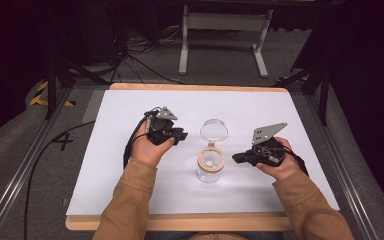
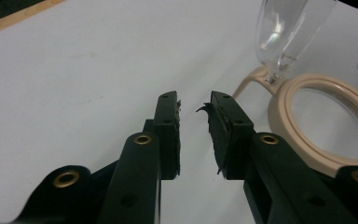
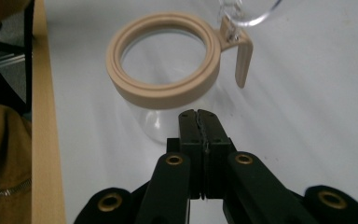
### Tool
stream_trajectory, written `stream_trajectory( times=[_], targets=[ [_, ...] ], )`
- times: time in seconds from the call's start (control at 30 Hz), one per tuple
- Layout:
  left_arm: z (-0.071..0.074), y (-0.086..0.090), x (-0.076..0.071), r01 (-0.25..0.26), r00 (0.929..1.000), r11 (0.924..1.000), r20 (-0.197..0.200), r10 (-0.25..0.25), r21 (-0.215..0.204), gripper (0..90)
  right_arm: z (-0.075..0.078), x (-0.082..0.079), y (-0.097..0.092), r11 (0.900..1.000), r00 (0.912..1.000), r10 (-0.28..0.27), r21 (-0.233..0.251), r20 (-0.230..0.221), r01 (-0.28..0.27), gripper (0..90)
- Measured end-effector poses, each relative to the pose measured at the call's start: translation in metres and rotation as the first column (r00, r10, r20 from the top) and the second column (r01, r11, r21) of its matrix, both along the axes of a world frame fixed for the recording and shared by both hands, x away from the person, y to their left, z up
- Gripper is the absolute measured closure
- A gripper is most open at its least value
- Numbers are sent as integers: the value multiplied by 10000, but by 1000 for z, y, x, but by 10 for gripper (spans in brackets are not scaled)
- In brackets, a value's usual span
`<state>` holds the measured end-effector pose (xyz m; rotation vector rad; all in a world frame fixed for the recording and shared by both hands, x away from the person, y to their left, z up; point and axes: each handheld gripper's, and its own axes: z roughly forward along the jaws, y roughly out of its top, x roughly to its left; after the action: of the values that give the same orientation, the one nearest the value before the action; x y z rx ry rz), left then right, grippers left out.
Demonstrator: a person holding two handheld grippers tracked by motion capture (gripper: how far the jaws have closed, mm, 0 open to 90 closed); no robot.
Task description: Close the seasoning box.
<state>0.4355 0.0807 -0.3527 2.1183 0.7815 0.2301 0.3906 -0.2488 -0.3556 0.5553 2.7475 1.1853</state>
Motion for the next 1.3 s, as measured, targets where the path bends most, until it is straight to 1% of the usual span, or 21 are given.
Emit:
stream_trajectory(
  times=[0.03,0.07,0.13,0.2,0.23,0.27,0.3,0.37,0.4,0.53,0.6,0.63,0.67,0.77,0.9,0.97,1.0,1.03,1.17,1.23,1.3],
  targets=[
    [-2,-2,2,-113,9999,9996,-10,113,-256,738,2,-2,1,9999,10000,-14,126,24,14,900],
    [-2,-2,4,-110,9999,9995,-12,110,-281,745,5,-5,2,9995,10000,-60,319,77,58,900],
    [-3,-4,7,-72,10000,9984,-51,69,-565,753,7,-7,4,9984,9998,-147,557,138,139,900],
    [-3,-6,10,-67,9999,9927,-140,51,-1201,761,8,-10,7,9960,9996,-206,872,179,189,900],
    [-3,-10,14,-246,9997,9873,14,251,-1568,768,8,-11,9,9949,9996,-200,992,218,177,900],
    [-3,-10,14,-246,9997,9873,14,251,-1568,775,8,-11,9,9949,9996,-200,992,218,177,900],
    [-3,-10,14,-246,9997,9873,14,251,-1568,775,8,-12,12,9923,9993,-216,1224,319,175,900],
    [-2,-14,18,-173,9998,9805,-4,176,-1959,775,8,-12,13,9917,9992,-218,1273,330,175,900],
    [-3,-15,20,-147,9999,9785,27,156,-2056,776,8,-12,15,9912,9992,-202,1315,343,155,900],
    [-5,-21,22,-89,9997,9786,202,133,-2056,779,8,-12,18,9891,9993,-173,1470,346,120,900],
    [-4,-23,21,-43,9998,9805,160,76,-1965,779,8,-12,19,9887,9992,-173,1496,347,119,900],
    [-4,-24,20,14,9996,9786,295,48,-2057,779,7,-12,20,9880,9991,-227,1535,371,168,900],
    [-4,-24,20,14,9996,9786,295,48,-2057,779,7,-12,20,9880,9991,-227,1535,371,168,900],
    [-1,-24,18,70,9996,9729,276,-6,-2312,779,7,-12,21,9867,9989,-257,1614,401,189,900],
    [1,-26,15,246,9989,9748,454,-149,-2218,778,7,-13,24,9864,9975,-406,1617,586,306,900],
    [2,-28,14,334,9991,9758,328,-269,-2163,775,7,-13,24,9859,9972,-441,1639,596,338,900],
    [2,-28,13,317,9990,9757,382,-240,-2168,774,7,-13,24,9856,9972,-463,1655,596,358,900],
    [3,-29,13,354,9985,9779,484,-260,-2059,774,7,-12,25,9854,9971,-473,1663,592,369,900],
    [4,-29,11,356,9986,9757,452,-264,-2160,778,7,-12,25,9847,9970,-483,1705,602,374,900],
    [5,-29,11,453,9980,9761,531,-348,-2125,785,8,-12,25,9834,9973,-487,1776,557,381,900],
    [6,-30,9,464,9981,9777,501,-369,-2048,786,8,-11,25,9829,9973,-487,1799,549,381,900]
  ],
)
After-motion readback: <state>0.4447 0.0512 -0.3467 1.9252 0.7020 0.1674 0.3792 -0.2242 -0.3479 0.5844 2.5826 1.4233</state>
